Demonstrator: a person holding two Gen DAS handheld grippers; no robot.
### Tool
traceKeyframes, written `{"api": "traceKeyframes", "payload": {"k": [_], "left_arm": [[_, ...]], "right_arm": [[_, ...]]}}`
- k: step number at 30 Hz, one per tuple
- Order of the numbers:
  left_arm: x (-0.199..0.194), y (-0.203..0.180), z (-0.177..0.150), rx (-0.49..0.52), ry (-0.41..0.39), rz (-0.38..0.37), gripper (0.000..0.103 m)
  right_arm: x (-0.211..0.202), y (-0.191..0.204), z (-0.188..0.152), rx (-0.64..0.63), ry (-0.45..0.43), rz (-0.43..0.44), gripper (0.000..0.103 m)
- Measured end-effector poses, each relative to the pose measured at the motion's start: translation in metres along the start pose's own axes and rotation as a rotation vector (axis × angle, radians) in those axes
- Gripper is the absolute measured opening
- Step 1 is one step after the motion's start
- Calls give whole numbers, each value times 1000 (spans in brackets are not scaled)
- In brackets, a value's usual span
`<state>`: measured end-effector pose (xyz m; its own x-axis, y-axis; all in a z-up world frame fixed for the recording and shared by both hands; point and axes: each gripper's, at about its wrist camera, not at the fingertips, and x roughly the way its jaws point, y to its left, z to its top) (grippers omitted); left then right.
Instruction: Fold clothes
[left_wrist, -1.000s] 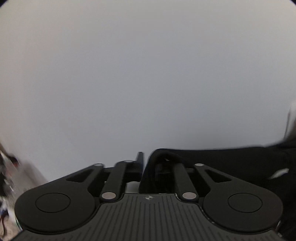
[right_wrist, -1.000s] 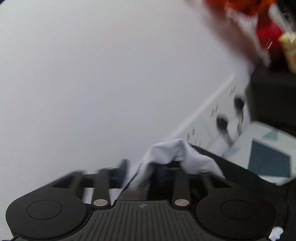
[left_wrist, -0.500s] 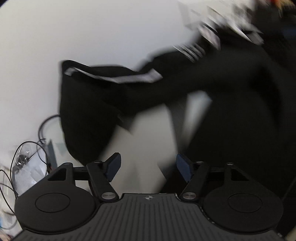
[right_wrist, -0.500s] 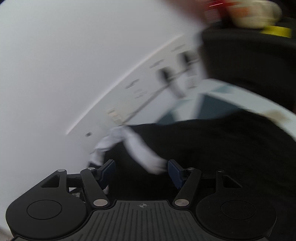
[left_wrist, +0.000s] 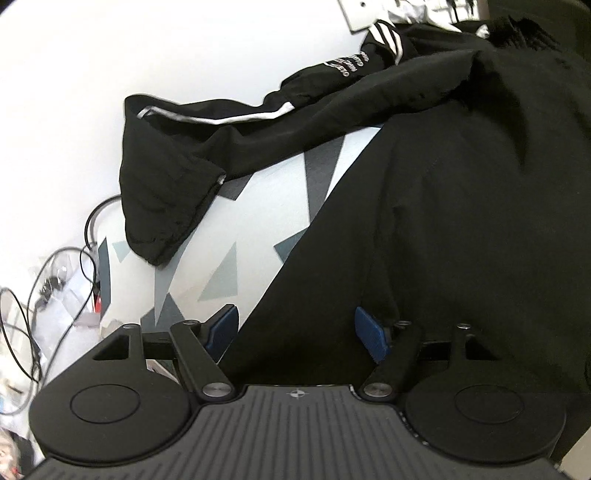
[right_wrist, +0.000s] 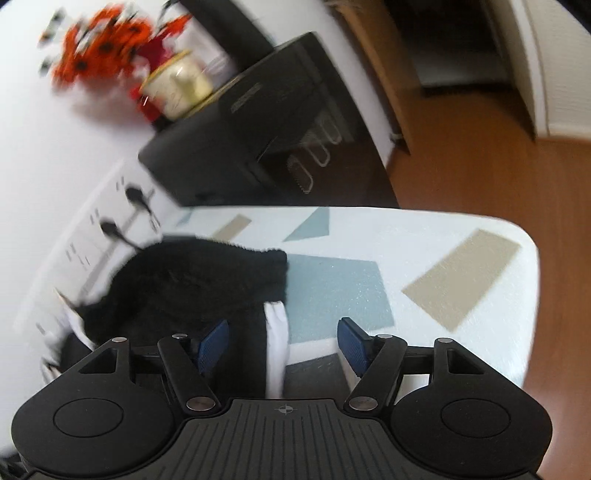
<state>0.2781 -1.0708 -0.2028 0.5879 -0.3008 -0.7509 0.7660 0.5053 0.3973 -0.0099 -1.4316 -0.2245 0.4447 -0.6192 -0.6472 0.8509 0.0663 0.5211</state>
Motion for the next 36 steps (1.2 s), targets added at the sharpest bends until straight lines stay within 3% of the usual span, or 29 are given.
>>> {"api": "traceKeyframes", "payload": {"k": [5, 7, 9, 11, 12, 13, 14, 17, 21, 26, 29, 31, 33, 34, 36], "left_arm": [[10, -15, 17, 71, 15, 18, 77], [17, -20, 26, 102, 5, 36, 93], [27, -20, 39, 112, 12, 26, 93], [34, -17, 51, 86, 37, -21, 77], [34, -14, 56, 58, 62, -102, 35], [34, -15, 58, 44, 104, -143, 0], [33, -16, 60, 31, 146, -182, 1], [17, -38, 42, 184, 136, -149, 0], [-12, -35, 10, 115, 186, -302, 0], [-45, -35, -35, 103, 195, -372, 0], [-60, -33, -48, 121, 105, -318, 7], [-63, -31, -48, 148, 61, -238, 39], [-64, -25, -44, 150, 9, -214, 62], [-64, -21, -41, 151, -25, -207, 69], [-57, -19, -32, 186, -67, -161, 82]], "right_arm": [[42, 21, 3, -30, 17, 10, 62], [57, 30, 7, -62, 18, -2, 55], [68, 39, 14, -93, 20, -23, 37], [77, 41, 21, -85, 43, -28, 19], [80, 40, 24, -71, 54, -27, 16], [79, 39, 26, -57, 52, -31, 15], [76, 38, 27, -49, 45, -39, 14], [60, 26, 34, -9, 17, -60, 13], [27, 0, 35, 20, -18, -117, 13], [-8, -46, 25, 53, -27, -232, 13], [-23, -70, 18, 113, -28, -283, 14], [-33, -71, 12, 131, -32, -296, 19], [-44, -59, 5, 110, -46, -291, 35], [-49, -48, -1, 73, -55, -271, 40], [-60, -24, -12, -2, -74, -230, 59]]}}
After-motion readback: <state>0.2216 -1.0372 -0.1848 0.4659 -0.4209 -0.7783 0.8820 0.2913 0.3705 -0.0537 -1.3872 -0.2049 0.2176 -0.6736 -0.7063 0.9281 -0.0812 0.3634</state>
